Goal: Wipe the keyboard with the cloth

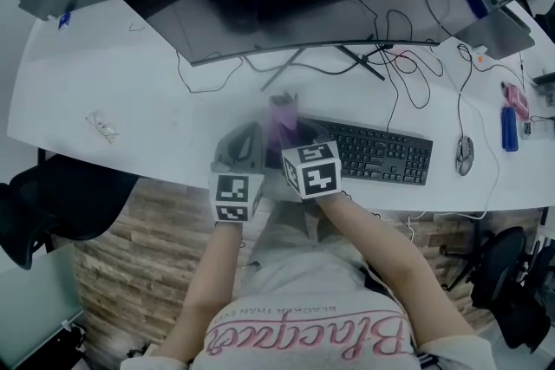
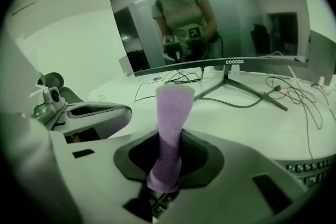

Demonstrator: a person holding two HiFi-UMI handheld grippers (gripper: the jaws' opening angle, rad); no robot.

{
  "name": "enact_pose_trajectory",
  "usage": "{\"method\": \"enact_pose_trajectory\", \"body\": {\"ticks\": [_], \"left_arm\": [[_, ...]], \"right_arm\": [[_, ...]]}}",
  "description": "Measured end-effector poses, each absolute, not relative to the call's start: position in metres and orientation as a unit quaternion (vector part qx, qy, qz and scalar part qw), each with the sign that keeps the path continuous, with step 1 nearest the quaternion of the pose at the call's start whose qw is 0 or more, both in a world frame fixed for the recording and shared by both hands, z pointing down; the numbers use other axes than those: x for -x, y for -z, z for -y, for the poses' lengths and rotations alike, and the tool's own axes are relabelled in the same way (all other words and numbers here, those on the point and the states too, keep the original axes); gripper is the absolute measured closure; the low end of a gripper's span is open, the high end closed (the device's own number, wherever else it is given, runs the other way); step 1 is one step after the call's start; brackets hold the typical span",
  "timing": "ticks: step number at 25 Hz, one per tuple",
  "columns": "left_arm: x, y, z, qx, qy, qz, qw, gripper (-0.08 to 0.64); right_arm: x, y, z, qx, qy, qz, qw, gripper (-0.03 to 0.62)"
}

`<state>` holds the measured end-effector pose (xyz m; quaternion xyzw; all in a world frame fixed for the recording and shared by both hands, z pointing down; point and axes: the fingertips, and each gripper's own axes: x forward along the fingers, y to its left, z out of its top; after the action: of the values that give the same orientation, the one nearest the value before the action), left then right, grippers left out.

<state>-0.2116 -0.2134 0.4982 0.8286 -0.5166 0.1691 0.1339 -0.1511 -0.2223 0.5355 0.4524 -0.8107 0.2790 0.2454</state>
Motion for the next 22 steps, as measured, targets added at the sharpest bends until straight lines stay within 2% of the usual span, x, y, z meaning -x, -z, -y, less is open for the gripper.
{"method": "enact_pose_trajectory", "body": {"ticks": [22], "left_arm": [[0.132, -0.496, 0.209, -0.834, -0.171, 0.508, 0.134, 0.554]], "right_arm": [[0.081, -0.537, 0.213, -0.451, -0.288, 0.809, 0.244, 0.508]]}}
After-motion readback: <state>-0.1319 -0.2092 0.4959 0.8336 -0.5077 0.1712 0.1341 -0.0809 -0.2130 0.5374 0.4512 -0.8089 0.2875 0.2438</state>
